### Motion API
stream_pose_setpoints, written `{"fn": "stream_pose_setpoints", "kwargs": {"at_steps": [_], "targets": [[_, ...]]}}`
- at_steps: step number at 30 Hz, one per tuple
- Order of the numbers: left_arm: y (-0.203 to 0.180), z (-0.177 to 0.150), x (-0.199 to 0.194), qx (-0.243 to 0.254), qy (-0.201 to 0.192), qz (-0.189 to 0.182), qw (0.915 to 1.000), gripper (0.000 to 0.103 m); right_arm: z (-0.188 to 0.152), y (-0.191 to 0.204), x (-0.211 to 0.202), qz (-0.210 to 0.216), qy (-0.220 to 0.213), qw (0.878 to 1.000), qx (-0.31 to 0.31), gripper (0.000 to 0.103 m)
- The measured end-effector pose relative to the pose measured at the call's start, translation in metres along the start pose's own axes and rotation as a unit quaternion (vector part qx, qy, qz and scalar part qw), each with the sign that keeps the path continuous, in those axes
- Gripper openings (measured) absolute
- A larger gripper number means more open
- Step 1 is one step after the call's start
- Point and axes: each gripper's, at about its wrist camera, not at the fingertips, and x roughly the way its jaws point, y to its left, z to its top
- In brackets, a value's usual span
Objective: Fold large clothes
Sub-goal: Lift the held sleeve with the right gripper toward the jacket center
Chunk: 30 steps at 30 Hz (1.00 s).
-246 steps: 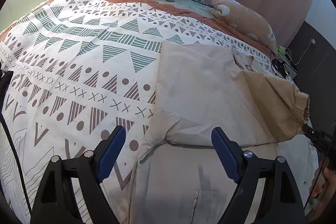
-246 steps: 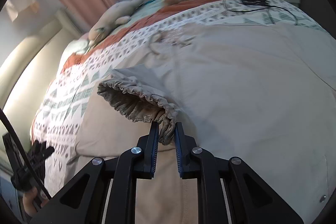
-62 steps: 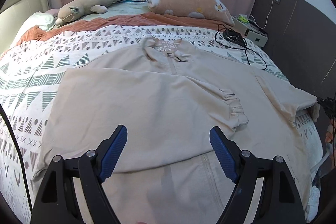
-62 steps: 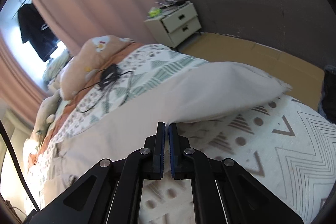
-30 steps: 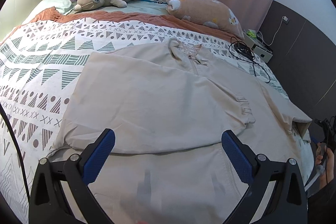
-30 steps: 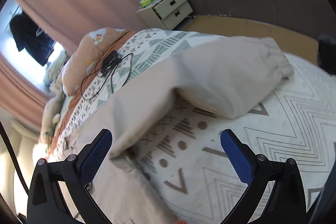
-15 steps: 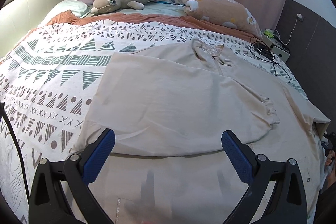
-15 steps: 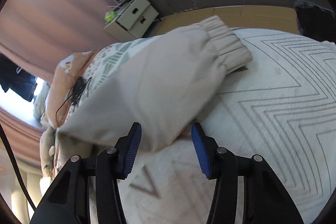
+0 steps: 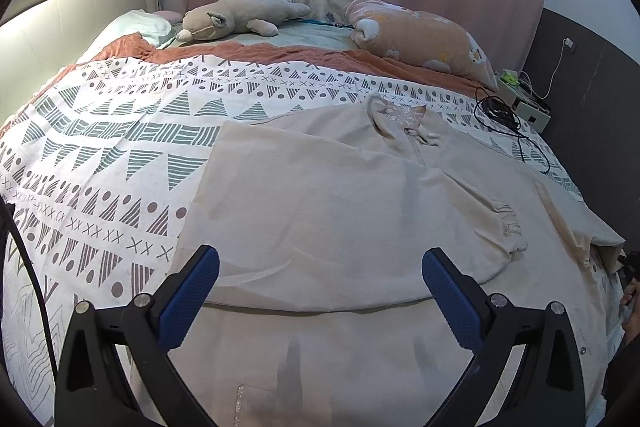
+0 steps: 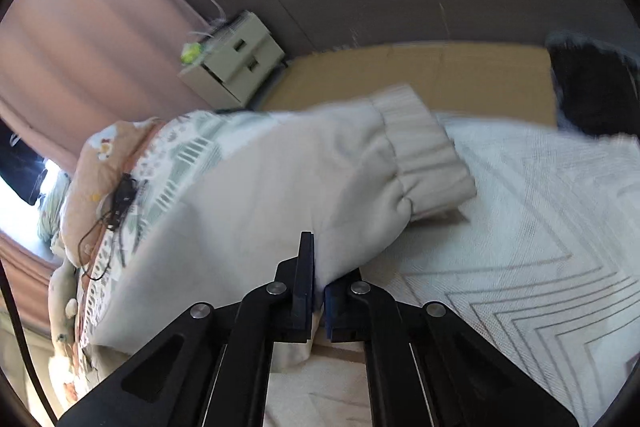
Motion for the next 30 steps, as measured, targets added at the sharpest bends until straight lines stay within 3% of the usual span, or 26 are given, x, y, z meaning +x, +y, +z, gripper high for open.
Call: {"fn": "stream_pose_setpoints", "kwargs": {"at_steps": [8,17,23,30], "targets": [[0.015,0.007,-0.026,-0.033,-0.032,-0.025,0.9986,0.103,-0.002,0.108,-0.095,0.062,-0.061,0.990,-0.110,0.000],[0.039,0.009,-0.035,-0.068,-0.031,-0.061,0.9954,0.103,-0.056,0.225,-0.204,0.129,-0.093,0.965,-0.206,0.000],[0.045,0.008,-0.042,-0.060,-0.040,-0.072,0.9947,0.103,-0.101,0.281,-0.242,0.152,-0.094,0.952,-0.248,0.000],[0.071,0.011,-0.047,-0.084,-0.044,-0.080,0.9923,0.103,-0.153,0.324,-0.237,0.168,-0.068,0.943,-0.280,0.000]]}}
